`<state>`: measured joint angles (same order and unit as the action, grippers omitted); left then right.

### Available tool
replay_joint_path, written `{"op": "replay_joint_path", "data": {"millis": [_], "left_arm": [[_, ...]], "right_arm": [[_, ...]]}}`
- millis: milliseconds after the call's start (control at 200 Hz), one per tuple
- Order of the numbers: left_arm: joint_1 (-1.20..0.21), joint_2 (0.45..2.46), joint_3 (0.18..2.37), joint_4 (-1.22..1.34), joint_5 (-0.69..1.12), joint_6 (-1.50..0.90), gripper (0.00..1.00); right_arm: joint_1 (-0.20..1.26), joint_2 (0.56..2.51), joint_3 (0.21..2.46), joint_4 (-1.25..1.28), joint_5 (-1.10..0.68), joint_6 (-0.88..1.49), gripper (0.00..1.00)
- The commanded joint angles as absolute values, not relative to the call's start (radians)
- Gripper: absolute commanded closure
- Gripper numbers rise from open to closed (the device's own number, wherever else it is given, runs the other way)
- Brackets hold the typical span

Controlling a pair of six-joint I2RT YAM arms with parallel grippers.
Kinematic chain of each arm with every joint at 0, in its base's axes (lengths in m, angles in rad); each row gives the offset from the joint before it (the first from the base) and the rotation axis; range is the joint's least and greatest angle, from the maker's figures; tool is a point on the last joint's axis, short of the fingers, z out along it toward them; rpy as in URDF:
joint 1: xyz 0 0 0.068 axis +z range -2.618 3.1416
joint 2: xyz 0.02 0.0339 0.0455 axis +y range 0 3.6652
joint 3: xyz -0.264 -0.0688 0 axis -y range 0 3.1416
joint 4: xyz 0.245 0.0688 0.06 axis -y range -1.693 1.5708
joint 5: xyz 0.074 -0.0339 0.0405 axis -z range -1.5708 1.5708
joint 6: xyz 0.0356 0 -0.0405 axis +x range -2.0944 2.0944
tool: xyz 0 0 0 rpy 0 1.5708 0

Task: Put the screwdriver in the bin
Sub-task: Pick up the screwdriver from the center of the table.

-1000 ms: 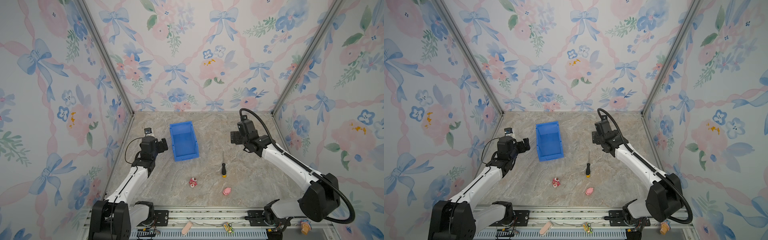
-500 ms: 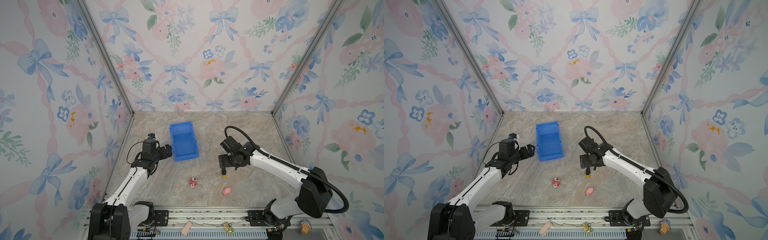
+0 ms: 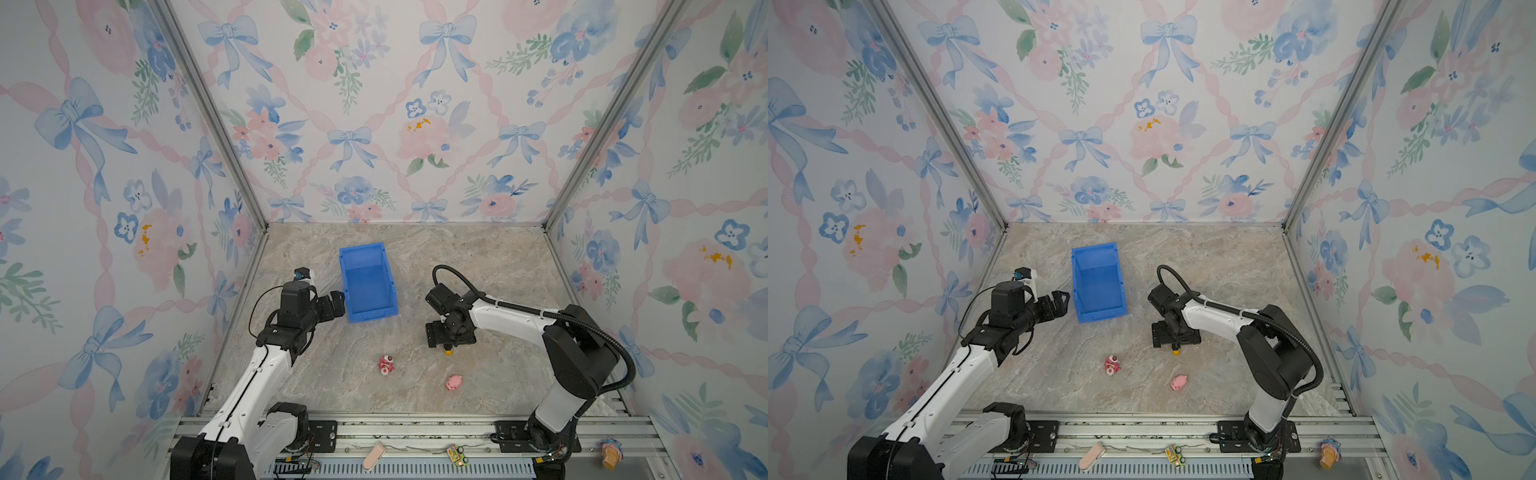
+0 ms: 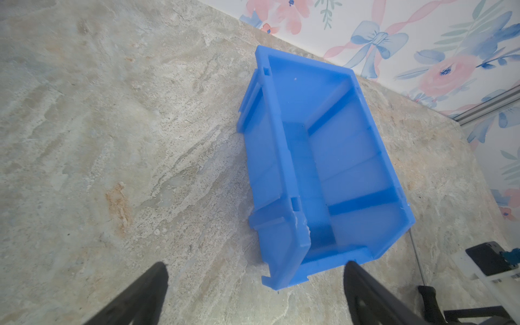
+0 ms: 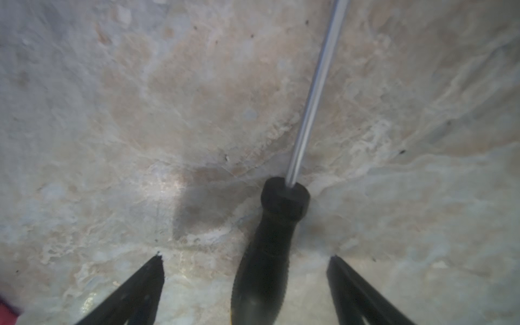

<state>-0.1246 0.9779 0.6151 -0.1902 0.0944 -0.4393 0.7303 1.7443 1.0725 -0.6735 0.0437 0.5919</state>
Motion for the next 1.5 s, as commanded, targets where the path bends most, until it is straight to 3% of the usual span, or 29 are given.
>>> {"op": "replay_joint_path", "data": {"millis": [0,220,510,765,1225,1495], "left_arm": [[-0.13,0.963,0.597,-0.216,0.09,-0.415,0.02],[-0.13,0.968,0.606,-0.216,0.065,-0.407,0.02],[-0.131,0.974,0.608,-0.215,0.031,-0.399,0.02],[-0.131,0.981,0.606,-0.214,0.011,-0.397,0.02],[-0.13,1.015,0.617,-0.21,-0.025,-0.451,0.02],[-0.129,0.981,0.598,-0.21,-0.012,-0.446,0.02]], "right_arm": [[0.745,1.776,1.06,-0.648,0.043,0.604,0.14],[0.752,1.777,1.049,-0.656,0.091,0.601,0.45],[0.754,1.765,1.011,-0.653,0.111,0.6,0.74],[0.792,1.717,1.025,-0.638,0.135,0.548,0.9],[0.951,1.507,1.235,-0.719,0.198,0.376,0.94],[0.966,1.725,1.564,-0.72,0.047,0.376,0.94]]}}
